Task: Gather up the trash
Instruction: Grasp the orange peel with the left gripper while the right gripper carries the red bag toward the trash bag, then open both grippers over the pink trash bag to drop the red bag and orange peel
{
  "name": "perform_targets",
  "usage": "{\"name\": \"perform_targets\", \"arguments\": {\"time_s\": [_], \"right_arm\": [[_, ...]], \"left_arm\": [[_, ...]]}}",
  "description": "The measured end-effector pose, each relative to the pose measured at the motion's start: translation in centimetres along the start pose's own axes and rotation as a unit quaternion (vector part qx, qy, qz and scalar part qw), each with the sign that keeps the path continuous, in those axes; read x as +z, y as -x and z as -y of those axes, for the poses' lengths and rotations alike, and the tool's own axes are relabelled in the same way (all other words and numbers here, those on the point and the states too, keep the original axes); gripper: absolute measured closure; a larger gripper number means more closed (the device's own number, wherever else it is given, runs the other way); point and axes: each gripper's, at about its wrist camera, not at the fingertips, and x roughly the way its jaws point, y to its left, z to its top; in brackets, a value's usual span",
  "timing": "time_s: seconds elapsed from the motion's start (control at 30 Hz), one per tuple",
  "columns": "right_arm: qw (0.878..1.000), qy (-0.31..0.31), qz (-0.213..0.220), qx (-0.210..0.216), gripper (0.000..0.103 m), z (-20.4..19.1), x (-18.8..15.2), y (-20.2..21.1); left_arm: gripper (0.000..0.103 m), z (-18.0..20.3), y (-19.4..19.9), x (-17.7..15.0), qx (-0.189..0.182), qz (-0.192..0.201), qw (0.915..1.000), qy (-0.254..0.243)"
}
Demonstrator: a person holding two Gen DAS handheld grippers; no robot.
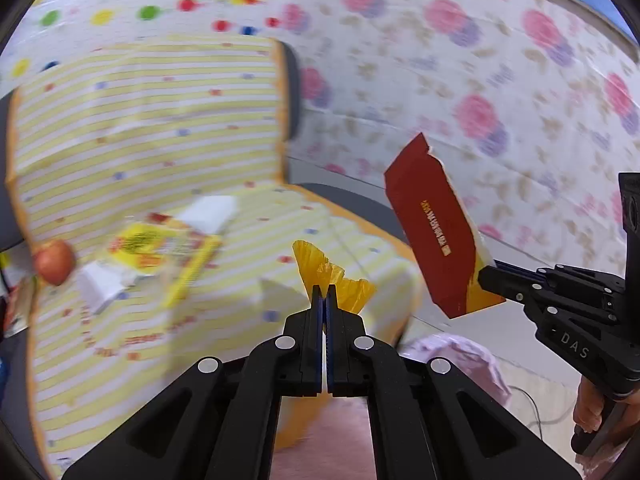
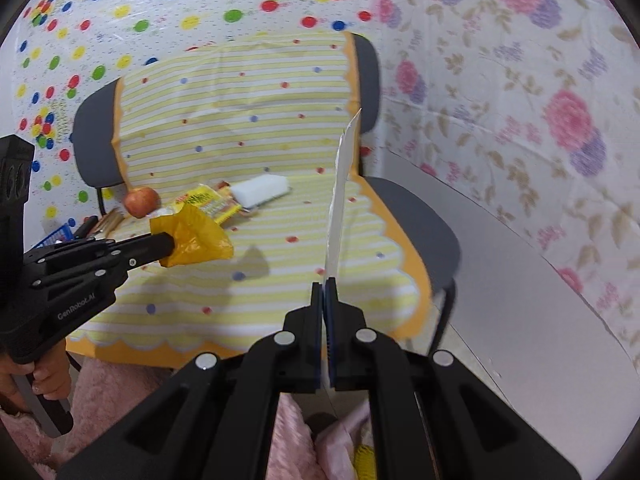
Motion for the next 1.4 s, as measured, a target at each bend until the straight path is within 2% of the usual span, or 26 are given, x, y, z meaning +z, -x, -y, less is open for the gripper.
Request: {"name": "perform_targets", "arguments": {"time_s": [0.3,0.4,0.57,0.8,1.0,1.07,1.13,1.27,1.4], "right_arm": [[0.995,-0.061,-0.023,-0.074,0.101,5.7,-5.0,3.7],[0.992,-0.077,-0.033,-0.091,0.101,7.0,-6.9,4.6],[0.988,-0.101,-0.053,-0.103,0.101,8.4,-9.3,5.1],[0.985,-0.13,-0.07,-0.093,0.101,10.0,-11.1,4.3],[0.983,-0.143,-0.082,-0.079,0.1,10.7,-11.9,3.2],[0.983,-0.146,-0.084,-0.076,0.1,11.0,-12.1,3.0],[0.982,-0.149,-0.087,-0.075,0.1,11.3,-12.2,2.9],[0.982,-0.153,-0.083,-0.077,0.098,11.5,-12.0,3.0],[0.983,-0.151,-0.061,-0.084,0.097,11.5,-11.1,4.0]], "left_arm": [[0.102,7.6,-3.3,-1.7,-0.069,-0.02,0.9954,-0.064],[0.102,9.5,-4.3,-2.4,-0.094,-0.033,0.9926,-0.071],[0.102,12.2,-6.0,-3.7,-0.121,-0.053,0.9871,-0.09],[0.101,14.2,-8.7,-4.9,-0.15,-0.091,0.9796,-0.097],[0.099,15.3,-10.7,-5.3,-0.153,-0.12,0.9757,-0.102],[0.091,15.4,-11.0,-5.2,-0.154,-0.121,0.9754,-0.101],[0.069,15.3,-11.1,-5.1,-0.152,-0.12,0.9761,-0.098],[0.067,14.7,-10.7,-4.8,-0.14,-0.112,0.9796,-0.091],[0.067,13.4,-9.7,-4.2,-0.118,-0.099,0.9847,-0.081]]}}
